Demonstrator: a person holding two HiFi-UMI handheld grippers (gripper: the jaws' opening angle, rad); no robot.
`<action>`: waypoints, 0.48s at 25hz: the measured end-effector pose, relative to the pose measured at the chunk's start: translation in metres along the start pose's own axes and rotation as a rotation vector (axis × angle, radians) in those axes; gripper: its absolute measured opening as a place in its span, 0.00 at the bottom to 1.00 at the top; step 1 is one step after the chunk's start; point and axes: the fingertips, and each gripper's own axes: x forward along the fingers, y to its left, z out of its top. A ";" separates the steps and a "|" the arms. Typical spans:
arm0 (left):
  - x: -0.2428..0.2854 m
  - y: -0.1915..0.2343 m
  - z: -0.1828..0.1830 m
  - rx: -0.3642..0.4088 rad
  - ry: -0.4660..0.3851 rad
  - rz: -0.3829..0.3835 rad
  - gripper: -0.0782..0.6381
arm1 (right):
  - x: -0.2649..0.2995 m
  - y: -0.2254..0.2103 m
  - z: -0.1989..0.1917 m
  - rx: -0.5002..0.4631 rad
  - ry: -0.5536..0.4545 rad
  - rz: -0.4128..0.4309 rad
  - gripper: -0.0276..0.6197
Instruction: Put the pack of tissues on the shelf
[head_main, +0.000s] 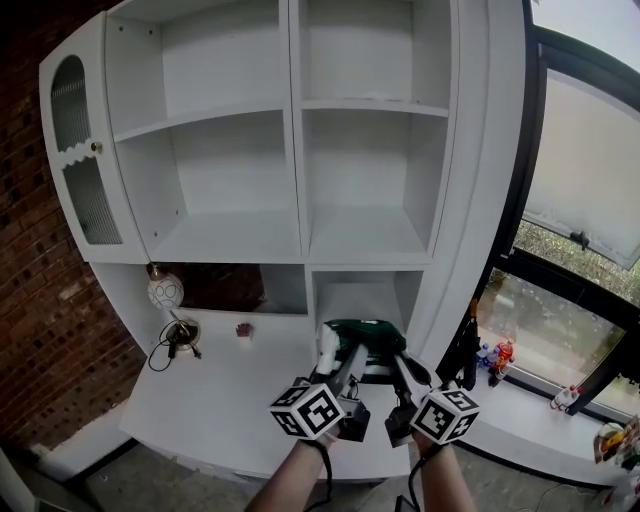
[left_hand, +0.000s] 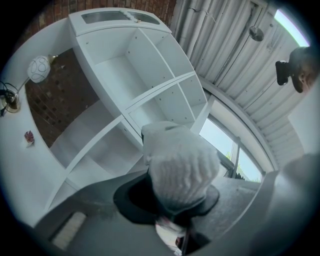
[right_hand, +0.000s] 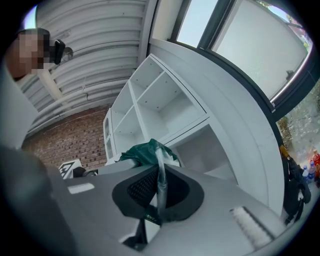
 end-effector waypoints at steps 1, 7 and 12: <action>0.000 0.001 0.001 0.008 -0.001 0.000 0.26 | 0.001 0.001 0.000 0.000 0.000 0.004 0.05; 0.000 0.001 0.008 0.082 0.009 -0.002 0.29 | 0.006 0.006 0.008 -0.007 -0.001 0.039 0.05; -0.002 0.000 0.014 0.199 0.026 0.022 0.37 | 0.009 0.013 0.015 -0.026 -0.011 0.061 0.05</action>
